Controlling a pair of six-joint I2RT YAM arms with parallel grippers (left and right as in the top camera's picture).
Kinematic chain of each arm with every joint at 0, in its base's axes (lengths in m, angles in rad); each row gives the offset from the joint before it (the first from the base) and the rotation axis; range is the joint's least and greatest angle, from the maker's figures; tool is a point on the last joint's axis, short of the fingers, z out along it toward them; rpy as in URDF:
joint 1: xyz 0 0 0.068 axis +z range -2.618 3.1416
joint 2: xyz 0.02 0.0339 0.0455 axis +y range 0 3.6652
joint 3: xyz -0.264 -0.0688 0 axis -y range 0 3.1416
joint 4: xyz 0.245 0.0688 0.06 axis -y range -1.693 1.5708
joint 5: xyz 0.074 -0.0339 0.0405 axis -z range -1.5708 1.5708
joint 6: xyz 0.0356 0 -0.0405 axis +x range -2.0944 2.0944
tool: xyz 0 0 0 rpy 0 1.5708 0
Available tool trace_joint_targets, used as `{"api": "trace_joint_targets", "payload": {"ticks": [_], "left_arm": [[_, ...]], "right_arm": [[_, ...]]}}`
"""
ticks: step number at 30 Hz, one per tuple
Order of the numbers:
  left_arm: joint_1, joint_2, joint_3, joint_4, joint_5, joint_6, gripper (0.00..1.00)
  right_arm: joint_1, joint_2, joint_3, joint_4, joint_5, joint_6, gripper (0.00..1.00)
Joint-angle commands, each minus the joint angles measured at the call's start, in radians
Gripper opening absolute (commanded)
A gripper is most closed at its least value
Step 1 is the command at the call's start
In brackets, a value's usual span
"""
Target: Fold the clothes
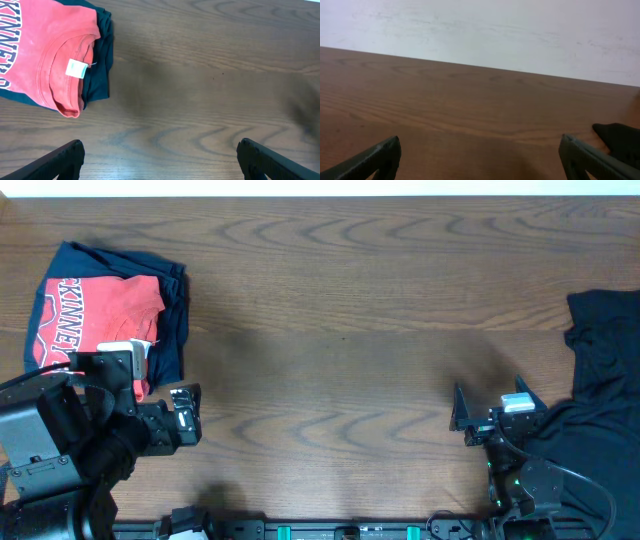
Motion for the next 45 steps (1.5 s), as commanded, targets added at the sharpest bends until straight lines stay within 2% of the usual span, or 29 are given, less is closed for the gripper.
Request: {"api": "trace_joint_targets", "payload": {"ticks": [1, 11, 14, 17, 26, 38, 45], "left_arm": [[-0.002, 0.000, 0.013, -0.001, -0.009, 0.007, 0.98], [-0.007, -0.003, 0.013, 0.008, -0.024, 0.011, 0.98], [-0.023, -0.019, 0.005, 0.075, -0.058, 0.010, 0.98], [-0.060, -0.055, -0.042, 0.210, -0.057, 0.010, 0.98], [-0.146, -0.242, -0.311, 0.582, -0.054, 0.010, 0.98], [-0.146, -0.583, -0.698, 0.803, -0.053, 0.010, 0.98], [-0.158, -0.762, -0.853, 0.850, -0.054, 0.010, 0.98]], "right_arm": [[-0.010, -0.004, -0.001, -0.005, 0.010, -0.013, 0.99], [-0.010, -0.003, -0.001, -0.005, 0.010, -0.013, 0.99], [-0.010, -0.003, -0.001, -0.005, 0.010, -0.013, 0.99], [-0.010, -0.003, -0.001, -0.005, 0.010, -0.013, 0.99], [-0.010, -0.003, -0.001, -0.005, 0.010, -0.013, 0.99], [-0.010, -0.003, -0.001, -0.005, 0.010, -0.013, 0.99], [-0.010, -0.003, -0.001, -0.005, 0.010, -0.013, 0.99]]}}
